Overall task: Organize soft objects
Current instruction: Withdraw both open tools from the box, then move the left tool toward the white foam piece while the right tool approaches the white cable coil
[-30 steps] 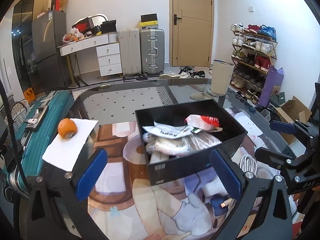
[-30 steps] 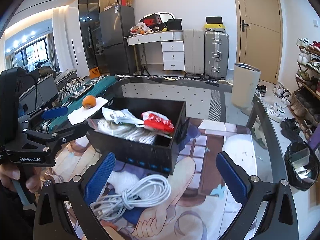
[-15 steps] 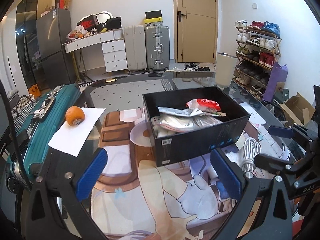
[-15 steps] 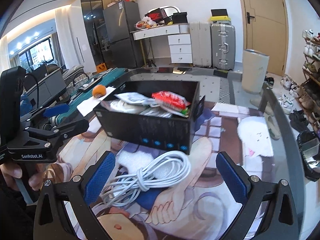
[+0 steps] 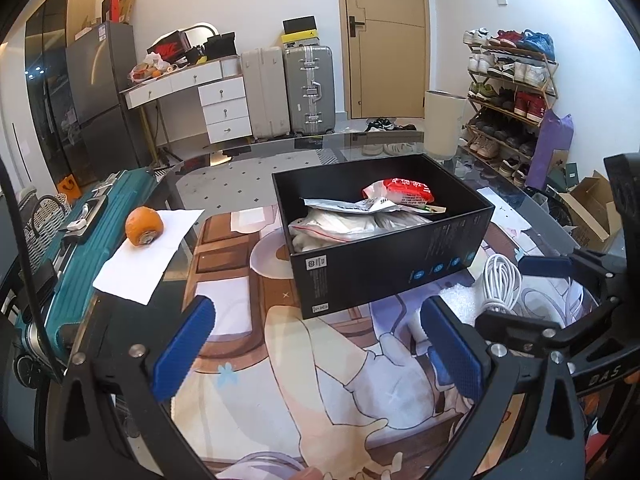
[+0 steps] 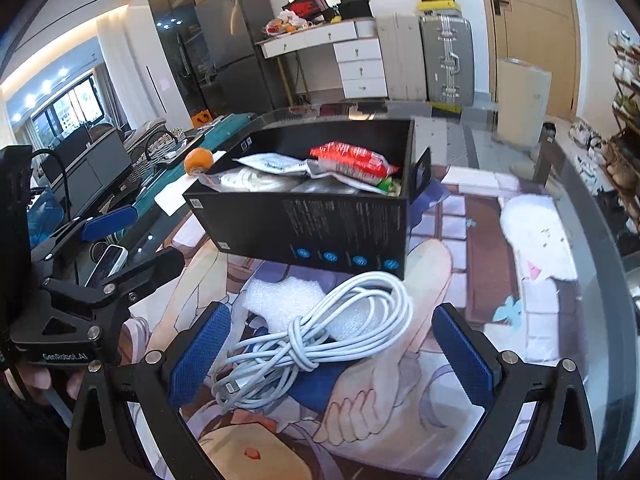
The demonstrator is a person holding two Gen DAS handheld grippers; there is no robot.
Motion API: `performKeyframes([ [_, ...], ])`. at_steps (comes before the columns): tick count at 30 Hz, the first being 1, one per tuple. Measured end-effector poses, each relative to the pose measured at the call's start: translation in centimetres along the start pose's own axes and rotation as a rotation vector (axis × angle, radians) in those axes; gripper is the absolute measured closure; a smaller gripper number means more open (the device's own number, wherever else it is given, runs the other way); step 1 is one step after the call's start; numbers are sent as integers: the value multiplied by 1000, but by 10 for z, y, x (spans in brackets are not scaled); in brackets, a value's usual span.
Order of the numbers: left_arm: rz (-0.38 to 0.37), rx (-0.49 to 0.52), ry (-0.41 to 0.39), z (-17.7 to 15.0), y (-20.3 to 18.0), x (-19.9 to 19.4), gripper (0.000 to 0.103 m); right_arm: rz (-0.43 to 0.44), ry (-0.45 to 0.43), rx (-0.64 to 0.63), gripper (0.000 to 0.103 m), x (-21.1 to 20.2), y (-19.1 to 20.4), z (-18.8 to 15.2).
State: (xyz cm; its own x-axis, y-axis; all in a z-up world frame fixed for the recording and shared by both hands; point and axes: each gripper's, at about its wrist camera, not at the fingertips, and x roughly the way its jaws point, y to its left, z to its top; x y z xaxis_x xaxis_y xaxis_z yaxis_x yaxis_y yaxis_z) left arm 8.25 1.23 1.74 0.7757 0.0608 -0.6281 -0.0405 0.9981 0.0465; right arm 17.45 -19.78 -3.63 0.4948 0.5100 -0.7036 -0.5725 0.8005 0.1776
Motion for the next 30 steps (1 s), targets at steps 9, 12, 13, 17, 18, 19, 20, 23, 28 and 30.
performKeyframes([
  [9,-2,5,9,-1,-1,2,0,8,77,33,1,11,-7,-3],
  [12,-3,10,9,-1,-2,2,0,-8,108,4,1,11,-10,-6],
  [13,-4,10,10,-1,-2,2,0,-23,117,-7,1,11,-11,-6],
  [17,-8,8,12,-2,-3,3,0,-30,136,-15,1,10,-18,-12],
  [18,-9,9,13,-2,-3,3,0,-33,137,-18,1,9,-20,-14],
  [19,-10,10,14,-3,-5,3,0,-31,134,-20,1,8,-22,-16],
  [20,-13,12,15,-3,-6,3,0,-31,129,-21,1,6,-23,-16],
  [23,-29,27,24,-4,-11,4,0,-40,132,-26,1,6,-25,-18],
  [28,-53,52,43,-7,-21,8,0,-36,139,-35,1,3,-24,-18],
  [30,-65,62,57,-9,-26,12,0,-36,139,-39,1,1,-23,-18],
])
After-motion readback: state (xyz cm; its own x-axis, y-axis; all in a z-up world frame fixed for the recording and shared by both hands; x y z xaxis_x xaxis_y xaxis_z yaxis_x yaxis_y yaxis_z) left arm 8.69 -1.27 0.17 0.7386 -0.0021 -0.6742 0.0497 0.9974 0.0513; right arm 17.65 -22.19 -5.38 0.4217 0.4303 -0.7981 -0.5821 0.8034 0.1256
